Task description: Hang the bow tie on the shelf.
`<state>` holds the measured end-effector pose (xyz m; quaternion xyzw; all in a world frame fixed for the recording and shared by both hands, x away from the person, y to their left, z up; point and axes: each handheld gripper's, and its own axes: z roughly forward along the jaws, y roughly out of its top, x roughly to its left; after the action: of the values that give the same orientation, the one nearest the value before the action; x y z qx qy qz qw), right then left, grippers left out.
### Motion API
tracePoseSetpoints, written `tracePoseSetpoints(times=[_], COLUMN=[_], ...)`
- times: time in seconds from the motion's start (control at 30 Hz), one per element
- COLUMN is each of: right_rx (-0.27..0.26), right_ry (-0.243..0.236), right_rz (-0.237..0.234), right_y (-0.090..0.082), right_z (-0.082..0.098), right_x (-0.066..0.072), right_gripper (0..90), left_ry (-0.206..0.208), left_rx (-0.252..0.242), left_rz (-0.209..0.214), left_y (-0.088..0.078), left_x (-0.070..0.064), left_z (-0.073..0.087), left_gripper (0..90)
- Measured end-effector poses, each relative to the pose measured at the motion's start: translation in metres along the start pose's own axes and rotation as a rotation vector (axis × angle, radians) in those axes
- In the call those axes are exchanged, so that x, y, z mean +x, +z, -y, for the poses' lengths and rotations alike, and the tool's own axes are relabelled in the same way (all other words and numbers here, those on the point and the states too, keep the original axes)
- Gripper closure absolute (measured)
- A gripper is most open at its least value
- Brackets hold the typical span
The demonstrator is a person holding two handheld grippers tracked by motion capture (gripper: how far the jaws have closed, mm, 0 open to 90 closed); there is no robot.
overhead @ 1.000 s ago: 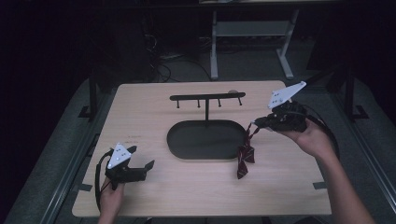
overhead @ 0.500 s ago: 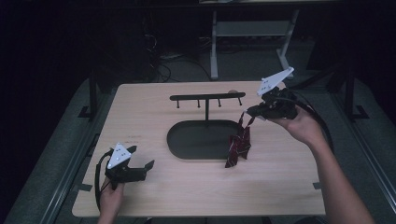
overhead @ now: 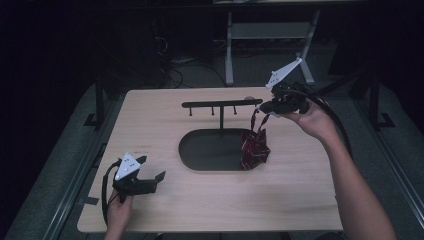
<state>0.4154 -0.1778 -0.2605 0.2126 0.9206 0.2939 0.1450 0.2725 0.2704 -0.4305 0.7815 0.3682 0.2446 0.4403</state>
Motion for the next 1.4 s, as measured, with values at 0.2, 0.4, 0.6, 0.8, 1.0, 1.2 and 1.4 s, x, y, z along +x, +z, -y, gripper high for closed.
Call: tracePoseSetpoints(times=[0.2, 0.4, 0.6, 0.8, 1.0, 1.2, 1.4], right_rx=[0.021, 0.027, 0.038, 0.051, 0.055, 0.05, 0.051], right_ry=[0.022, 0.025, 0.021, 0.017, 0.006, 0.005, 0.006], right_rz=[-0.001, 0.0, -0.002, 0.008, 0.019, 0.018, 0.011], right_y=[0.011, 0.017, 0.023, 0.031, 0.033, 0.033, 0.034], right_z=[-0.003, -0.004, -0.009, -0.01, -0.011, -0.01, -0.01], right_x=[-0.01, -0.017, -0.022, -0.024, -0.023, -0.024, -0.024], right_gripper=[87.4, 87.4, 87.3, 87.2, 87.2, 87.0, 87.0], left_ry=[-0.001, -0.009, -0.01, -0.009, -0.007, -0.008, -0.013], left_rx=[-0.001, -0.001, 0.0, -0.004, -0.001, -0.002, -0.002], left_rz=[0.001, 0.002, 0.003, 0.006, 0.006, 0.005, 0.005], left_y=[0.0, 0.001, 0.001, 0.001, 0.001, 0.002, 0.002], left_x=[0.001, 0.001, 0.001, 0.002, 0.001, 0.001, 0.001], left_z=[0.0, 0.0, 0.0, 0.0, -0.001, -0.001, -0.001], left_gripper=[13.0, 13.0, 13.0, 13.0, 13.0, 13.0, 13.0])
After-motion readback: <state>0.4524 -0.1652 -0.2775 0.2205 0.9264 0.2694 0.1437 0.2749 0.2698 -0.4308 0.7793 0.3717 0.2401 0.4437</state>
